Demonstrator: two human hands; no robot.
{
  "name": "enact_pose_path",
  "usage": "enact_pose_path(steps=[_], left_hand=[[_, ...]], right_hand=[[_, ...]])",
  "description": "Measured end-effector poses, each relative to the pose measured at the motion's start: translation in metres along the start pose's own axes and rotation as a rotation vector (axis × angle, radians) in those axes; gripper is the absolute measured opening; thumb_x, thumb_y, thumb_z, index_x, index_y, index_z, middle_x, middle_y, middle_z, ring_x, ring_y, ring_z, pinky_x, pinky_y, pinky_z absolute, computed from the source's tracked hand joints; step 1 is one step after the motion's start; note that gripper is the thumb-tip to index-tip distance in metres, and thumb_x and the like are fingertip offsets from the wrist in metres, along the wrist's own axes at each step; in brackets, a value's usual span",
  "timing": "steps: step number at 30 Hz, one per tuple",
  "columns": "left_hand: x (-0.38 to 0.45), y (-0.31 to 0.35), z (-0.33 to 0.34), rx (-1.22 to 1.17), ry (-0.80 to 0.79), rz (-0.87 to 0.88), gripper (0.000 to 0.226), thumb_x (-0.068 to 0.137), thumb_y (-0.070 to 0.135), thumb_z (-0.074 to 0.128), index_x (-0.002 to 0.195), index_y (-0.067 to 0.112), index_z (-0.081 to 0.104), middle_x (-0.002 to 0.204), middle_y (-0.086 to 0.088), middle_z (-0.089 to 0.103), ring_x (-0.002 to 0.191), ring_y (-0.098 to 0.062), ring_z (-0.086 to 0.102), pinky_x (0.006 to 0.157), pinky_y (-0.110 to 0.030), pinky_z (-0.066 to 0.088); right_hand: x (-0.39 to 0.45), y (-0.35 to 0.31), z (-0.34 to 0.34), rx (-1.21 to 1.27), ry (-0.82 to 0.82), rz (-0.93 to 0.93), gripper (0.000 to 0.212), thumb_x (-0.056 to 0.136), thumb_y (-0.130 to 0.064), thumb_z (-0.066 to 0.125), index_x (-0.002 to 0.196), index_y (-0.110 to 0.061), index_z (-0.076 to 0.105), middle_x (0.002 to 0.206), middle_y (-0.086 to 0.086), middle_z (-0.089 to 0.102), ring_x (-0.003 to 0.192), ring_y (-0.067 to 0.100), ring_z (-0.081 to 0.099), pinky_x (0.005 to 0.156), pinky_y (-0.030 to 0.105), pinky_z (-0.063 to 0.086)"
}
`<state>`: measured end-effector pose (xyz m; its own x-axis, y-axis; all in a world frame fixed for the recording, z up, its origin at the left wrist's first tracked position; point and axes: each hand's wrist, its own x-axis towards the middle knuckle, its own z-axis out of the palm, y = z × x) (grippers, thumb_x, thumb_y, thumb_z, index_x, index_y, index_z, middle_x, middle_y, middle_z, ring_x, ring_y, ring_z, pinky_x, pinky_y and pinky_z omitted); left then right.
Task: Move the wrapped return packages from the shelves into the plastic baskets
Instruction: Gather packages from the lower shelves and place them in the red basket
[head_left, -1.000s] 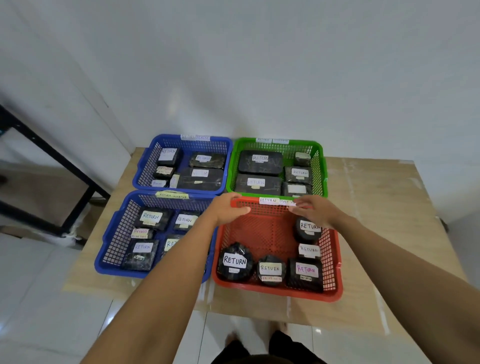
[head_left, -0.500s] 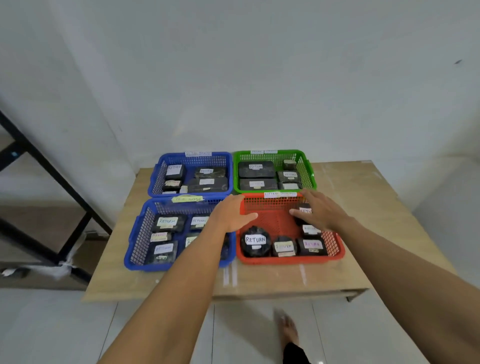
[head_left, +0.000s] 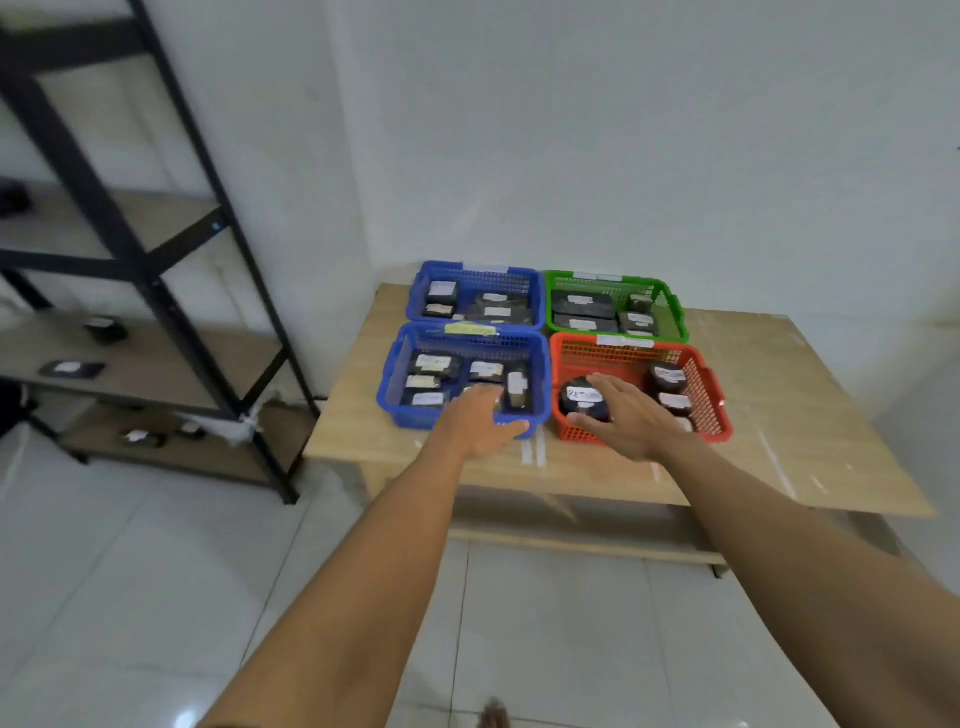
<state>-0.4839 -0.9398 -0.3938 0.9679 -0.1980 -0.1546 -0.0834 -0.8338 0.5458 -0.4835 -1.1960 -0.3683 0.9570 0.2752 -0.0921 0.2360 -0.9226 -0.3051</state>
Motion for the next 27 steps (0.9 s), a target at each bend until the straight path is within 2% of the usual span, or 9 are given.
enact_pose_path(steps=[4,7,12,15,19,23,27], left_hand=[[-0.066,-0.029,-0.011,-0.088,0.048,-0.066,0.075,0.091,0.049,0.068,0.152,0.014,0.041,0.159,-0.005,0.040,0.145,-0.025,0.038,0.114,-0.037,0.034],[-0.133,-0.066,-0.018,-0.061,0.097,-0.154,0.078,0.090,0.049,0.068,0.153,0.013,0.039,0.159,-0.008,0.039,0.146,-0.024,0.037,0.116,-0.034,0.031],[-0.244,-0.131,-0.036,-0.124,0.079,-0.292,0.097,0.078,0.078,0.053,0.153,0.018,0.039,0.160,-0.007,0.038,0.148,-0.026,0.034,0.120,-0.042,0.031],[-0.299,-0.172,-0.050,-0.174,0.085,-0.386,0.088,0.092,0.070,0.051,0.159,0.017,0.029,0.166,-0.002,0.027,0.152,-0.022,0.027,0.122,-0.042,0.026],[-0.361,-0.233,-0.075,-0.309,0.186,-0.476,0.078,0.093,0.065,0.055,0.154,0.018,0.040,0.161,-0.003,0.037,0.147,-0.022,0.036,0.119,-0.038,0.030],[-0.414,-0.304,-0.105,-0.446,0.267,-0.549,0.075,0.093,0.062,0.057,0.154,0.020,0.041,0.162,-0.001,0.036,0.148,-0.022,0.034,0.119,-0.038,0.027],[-0.453,-0.387,-0.143,-0.501,0.275,-0.568,0.073,0.094,0.061,0.057,0.153,0.021,0.041,0.162,-0.002,0.036,0.147,-0.023,0.035,0.120,-0.040,0.028]], right_hand=[[-0.029,-0.047,0.024,0.056,-0.095,-0.044,0.085,0.095,-0.068,0.051,0.159,-0.016,0.030,0.165,0.006,0.032,0.151,0.025,0.031,0.121,0.041,0.028],[-0.054,-0.100,0.052,0.100,-0.164,-0.110,0.084,0.095,-0.066,0.052,0.160,-0.017,0.028,0.167,0.002,0.028,0.152,0.022,0.028,0.123,0.038,0.022],[-0.083,-0.191,0.102,0.103,-0.253,-0.185,0.083,0.096,-0.069,0.048,0.160,-0.020,0.029,0.167,0.002,0.029,0.152,0.022,0.028,0.122,0.038,0.021],[-0.095,-0.254,0.123,0.114,-0.319,-0.255,0.082,0.097,-0.068,0.045,0.160,-0.018,0.029,0.166,0.003,0.029,0.152,0.022,0.028,0.122,0.038,0.021],[-0.099,-0.336,0.152,0.168,-0.379,-0.295,0.092,0.090,-0.078,0.040,0.160,-0.019,0.029,0.167,0.003,0.028,0.152,0.022,0.028,0.123,0.039,0.023],[-0.093,-0.418,0.184,0.243,-0.410,-0.301,0.090,0.092,-0.076,0.042,0.161,-0.020,0.029,0.168,0.002,0.027,0.154,0.021,0.025,0.122,0.036,0.019],[-0.084,-0.503,0.217,0.256,-0.411,-0.300,0.084,0.098,-0.068,0.042,0.161,-0.015,0.028,0.168,0.004,0.026,0.154,0.022,0.023,0.122,0.035,0.017]])
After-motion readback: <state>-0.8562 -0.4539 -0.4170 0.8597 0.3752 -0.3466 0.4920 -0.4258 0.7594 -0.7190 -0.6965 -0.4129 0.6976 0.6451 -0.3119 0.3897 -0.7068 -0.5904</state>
